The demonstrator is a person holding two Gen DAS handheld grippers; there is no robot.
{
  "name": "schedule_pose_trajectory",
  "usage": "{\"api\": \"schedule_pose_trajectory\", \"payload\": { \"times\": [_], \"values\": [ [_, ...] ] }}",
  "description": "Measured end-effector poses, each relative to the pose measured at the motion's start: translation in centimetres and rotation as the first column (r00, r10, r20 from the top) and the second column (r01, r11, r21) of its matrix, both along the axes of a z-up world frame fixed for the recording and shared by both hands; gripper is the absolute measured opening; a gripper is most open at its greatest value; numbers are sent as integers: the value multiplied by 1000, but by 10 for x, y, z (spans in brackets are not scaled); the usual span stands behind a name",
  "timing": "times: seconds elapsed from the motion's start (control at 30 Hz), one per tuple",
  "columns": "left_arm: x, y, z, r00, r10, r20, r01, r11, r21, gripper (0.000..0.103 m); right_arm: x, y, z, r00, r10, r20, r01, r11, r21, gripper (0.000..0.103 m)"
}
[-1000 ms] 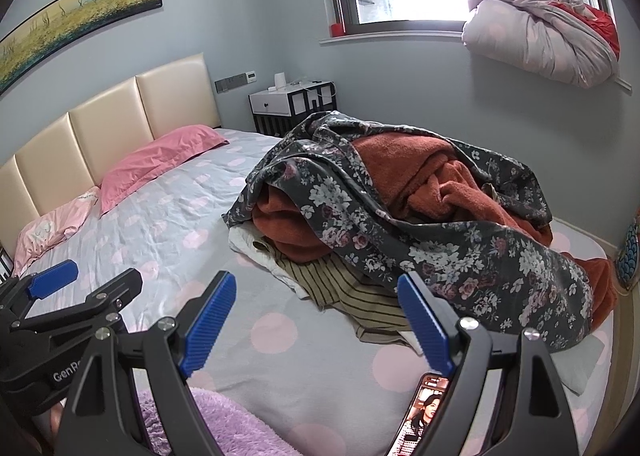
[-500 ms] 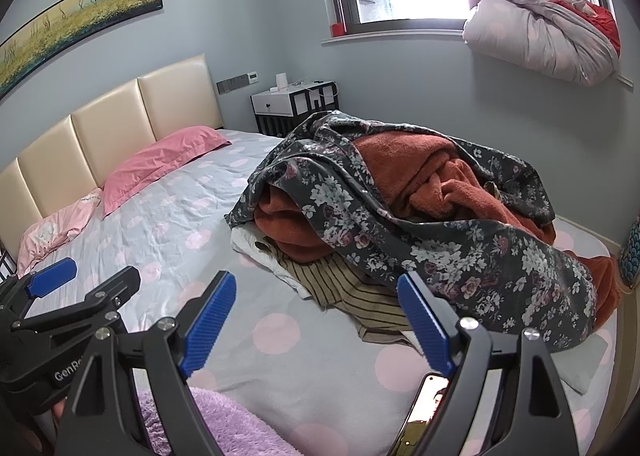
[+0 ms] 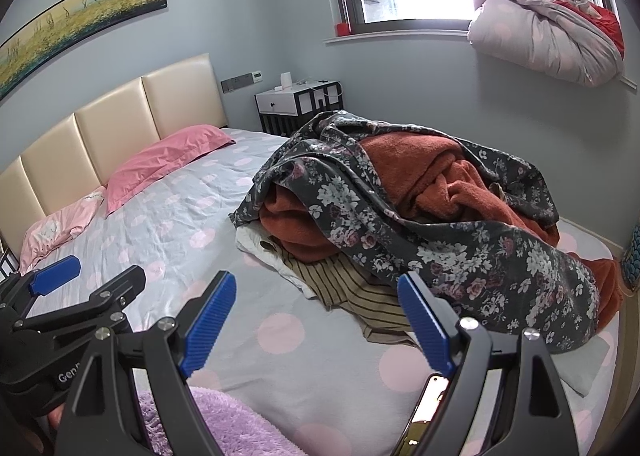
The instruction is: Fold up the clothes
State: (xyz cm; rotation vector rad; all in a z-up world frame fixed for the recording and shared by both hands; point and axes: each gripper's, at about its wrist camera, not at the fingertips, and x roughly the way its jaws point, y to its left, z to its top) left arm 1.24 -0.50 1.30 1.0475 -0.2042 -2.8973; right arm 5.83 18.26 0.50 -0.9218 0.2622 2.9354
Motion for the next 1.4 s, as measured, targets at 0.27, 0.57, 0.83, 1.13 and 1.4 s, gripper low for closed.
{"api": "schedule_pose_trajectory", "payload": {
  "times": [0.27, 0.57, 0.83, 1.13, 1.4],
  "values": [
    [0, 1, -1, 1000, -7, 3, 7, 1000, -2, 81, -1, 0, -1, 1000, 4, 4, -4, 1000, -11, 83],
    [0, 1, -2, 1000, -7, 6, 7, 1000, -5, 81, -1, 0, -1, 1000, 5, 5, -5, 1000, -14, 83],
    [0, 2, -3, 1000, -5, 7, 5, 1000, -10, 81, -1, 2, -3, 1000, 10, 6, -10, 1000, -23, 83],
    [0, -6, -3, 1000, 7, 14, -7, 1000, -14, 81, -1, 3, -4, 999, 37, 1, -37, 998, -48, 83],
    [-1, -30, 4, 999, 36, 7, -35, 999, -28, 81, -20, 23, 11, 994, 108, -8, -108, 993, -41, 82]
  ]
}}
